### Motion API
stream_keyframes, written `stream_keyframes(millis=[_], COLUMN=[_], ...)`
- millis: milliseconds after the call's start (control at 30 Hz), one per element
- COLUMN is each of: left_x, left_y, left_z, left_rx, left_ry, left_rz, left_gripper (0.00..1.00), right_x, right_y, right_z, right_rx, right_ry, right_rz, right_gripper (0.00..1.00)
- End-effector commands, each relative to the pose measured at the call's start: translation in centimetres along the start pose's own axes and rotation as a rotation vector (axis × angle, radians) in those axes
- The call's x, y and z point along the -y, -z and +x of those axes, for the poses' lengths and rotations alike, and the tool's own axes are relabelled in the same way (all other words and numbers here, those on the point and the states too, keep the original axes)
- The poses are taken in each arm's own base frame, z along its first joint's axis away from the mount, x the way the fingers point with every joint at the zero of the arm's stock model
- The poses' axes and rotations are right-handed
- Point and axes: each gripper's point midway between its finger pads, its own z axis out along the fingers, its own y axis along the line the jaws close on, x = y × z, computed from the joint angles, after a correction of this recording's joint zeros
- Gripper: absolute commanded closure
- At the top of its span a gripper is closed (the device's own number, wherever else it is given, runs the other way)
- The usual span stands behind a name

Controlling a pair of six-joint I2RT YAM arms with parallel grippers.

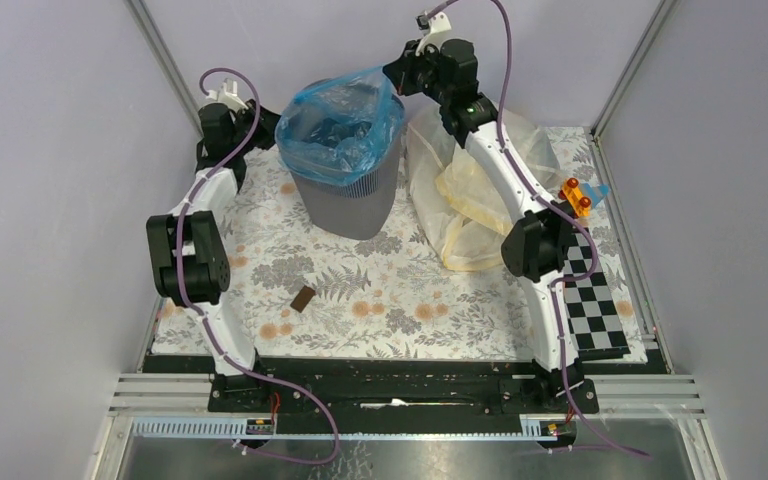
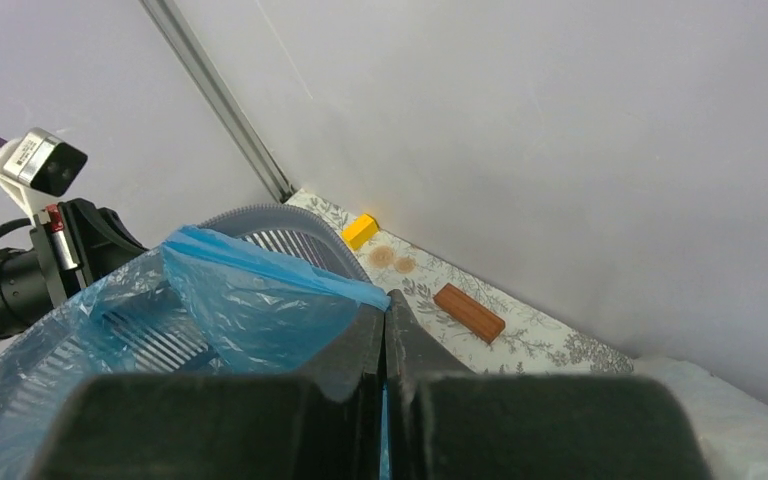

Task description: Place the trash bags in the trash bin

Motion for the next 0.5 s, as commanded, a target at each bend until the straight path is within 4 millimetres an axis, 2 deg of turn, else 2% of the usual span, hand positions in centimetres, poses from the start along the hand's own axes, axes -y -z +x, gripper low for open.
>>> stream_keyframes(millis=[0,267,333,467], left_x=[3.3,4.2,4.4,4.8], left_y=[-0.5,-1.6,-1.7,-2.0], left_z=[-0.2,2.4,2.8,3.3], left_rx=[-0.036,-0.113,-0.126,-0.15], left_ry=[-0.014,0.001,0.003,0.008], left_rz=[0.152,0.202,0.209,0.22], left_gripper=[0.79,0.77,0.77,0.77], right_x=[0.7,2.7,2.5,1.3], right_y=[0.3,1.8,2.1,2.8], right_z=[-1.0,3.3,3.8,4.1], right_rx=[0.031,-0.113,-0.134,-0.18], right_ry=[-0.041,-0.212,-0.242,-0.308], right_rz=[0.012,0.1,0.092,0.048], right_gripper=[1.0,0.94,0.92,0.95])
